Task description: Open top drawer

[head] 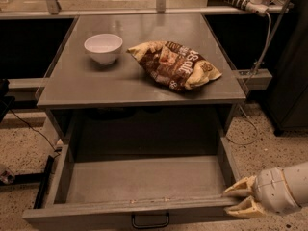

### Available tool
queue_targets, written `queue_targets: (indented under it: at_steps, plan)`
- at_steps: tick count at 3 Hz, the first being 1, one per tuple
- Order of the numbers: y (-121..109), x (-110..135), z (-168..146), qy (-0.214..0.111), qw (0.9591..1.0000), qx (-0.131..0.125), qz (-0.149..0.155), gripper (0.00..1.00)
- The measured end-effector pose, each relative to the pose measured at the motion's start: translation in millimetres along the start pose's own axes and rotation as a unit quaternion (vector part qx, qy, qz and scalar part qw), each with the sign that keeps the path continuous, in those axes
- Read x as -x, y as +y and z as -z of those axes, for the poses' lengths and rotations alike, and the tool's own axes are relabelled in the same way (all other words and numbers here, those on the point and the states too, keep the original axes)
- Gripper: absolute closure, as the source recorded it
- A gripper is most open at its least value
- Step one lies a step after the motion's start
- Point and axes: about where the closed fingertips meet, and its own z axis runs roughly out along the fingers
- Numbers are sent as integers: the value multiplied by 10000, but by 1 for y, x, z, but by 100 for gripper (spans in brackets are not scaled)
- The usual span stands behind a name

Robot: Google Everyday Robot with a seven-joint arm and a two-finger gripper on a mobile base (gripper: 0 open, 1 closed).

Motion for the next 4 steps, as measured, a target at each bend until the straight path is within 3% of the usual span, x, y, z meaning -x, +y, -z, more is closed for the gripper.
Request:
queue_targets:
  at_steps: [1,4]
  plan:
    - [0,0,0,0,10000,0,0,81]
    - [0,0,0,0,10000,1,1,12]
